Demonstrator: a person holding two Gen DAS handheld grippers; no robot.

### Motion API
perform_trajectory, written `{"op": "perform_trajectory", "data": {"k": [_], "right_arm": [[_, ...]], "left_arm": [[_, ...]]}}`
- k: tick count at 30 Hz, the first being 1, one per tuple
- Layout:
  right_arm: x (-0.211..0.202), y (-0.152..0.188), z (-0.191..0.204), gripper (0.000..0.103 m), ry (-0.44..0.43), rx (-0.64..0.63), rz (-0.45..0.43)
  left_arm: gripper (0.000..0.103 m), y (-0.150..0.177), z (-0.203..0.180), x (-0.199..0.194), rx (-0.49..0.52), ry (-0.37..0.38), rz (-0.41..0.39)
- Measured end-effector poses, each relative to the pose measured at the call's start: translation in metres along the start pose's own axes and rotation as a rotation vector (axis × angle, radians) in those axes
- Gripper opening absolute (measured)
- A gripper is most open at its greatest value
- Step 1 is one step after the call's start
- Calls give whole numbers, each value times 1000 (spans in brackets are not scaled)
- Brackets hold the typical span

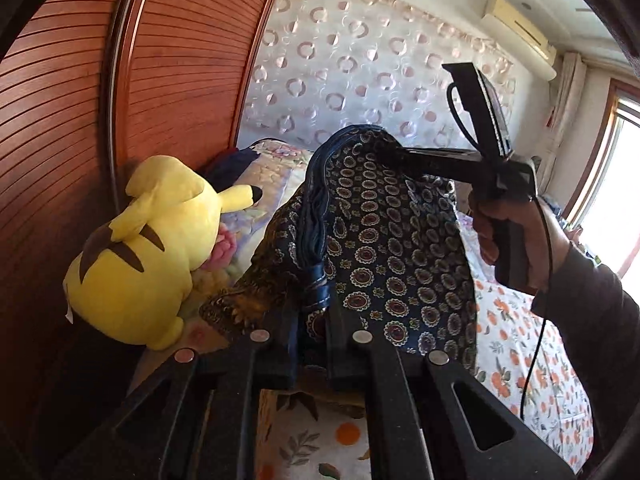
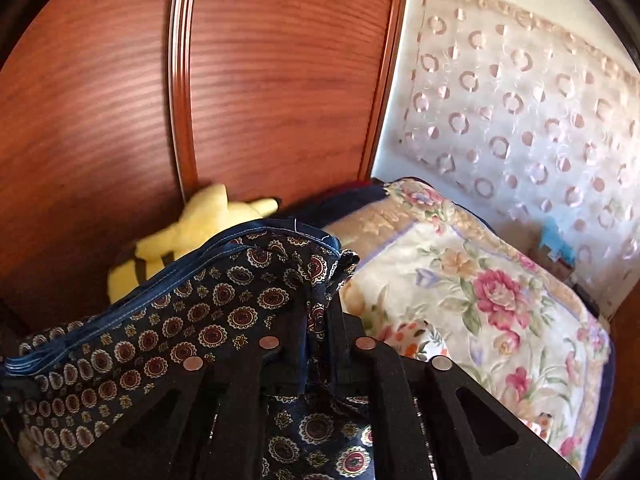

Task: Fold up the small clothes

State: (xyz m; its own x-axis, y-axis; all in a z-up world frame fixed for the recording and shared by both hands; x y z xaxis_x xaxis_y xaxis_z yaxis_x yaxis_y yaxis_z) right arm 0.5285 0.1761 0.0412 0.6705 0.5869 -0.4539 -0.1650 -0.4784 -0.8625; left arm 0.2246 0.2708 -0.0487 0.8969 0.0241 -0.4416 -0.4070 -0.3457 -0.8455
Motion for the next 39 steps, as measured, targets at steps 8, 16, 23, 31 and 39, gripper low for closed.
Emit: {"op": "perform_trajectory", "data": {"k": [8, 16, 23, 31, 39], "right_arm": [[-55, 6, -10, 60, 63, 54, -103], [-151, 56, 9, 64, 69, 100, -154], [-237, 99, 42, 66, 82, 146, -182], [-325, 148, 53, 70, 112, 219, -212], [-400, 192, 71, 71, 206, 317, -222]], "left_arm": [[45, -4, -7, -18, 85, -5, -57], [77, -5, -36, -55, 146, 36, -120], [81, -2, -58, -77, 195, 21, -136], [81, 7, -98, -103, 246, 67, -163], [81, 24, -153, -117, 339, 78, -165]]}}
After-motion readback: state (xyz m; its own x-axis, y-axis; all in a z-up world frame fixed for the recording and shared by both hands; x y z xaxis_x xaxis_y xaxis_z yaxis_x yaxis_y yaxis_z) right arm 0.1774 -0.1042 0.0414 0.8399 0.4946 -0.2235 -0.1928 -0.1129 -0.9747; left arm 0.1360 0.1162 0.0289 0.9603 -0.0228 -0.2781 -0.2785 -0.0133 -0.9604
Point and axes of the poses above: each gripper's, at about its wrist camera, not at the fingertips, and x roughly the way its jaws point, z to its left, y to its underside, the point moved 1 cm from there along x, roughly the way its jaws point, and after that the axes turned 8 degrees about -z, right-handed, at the moved point
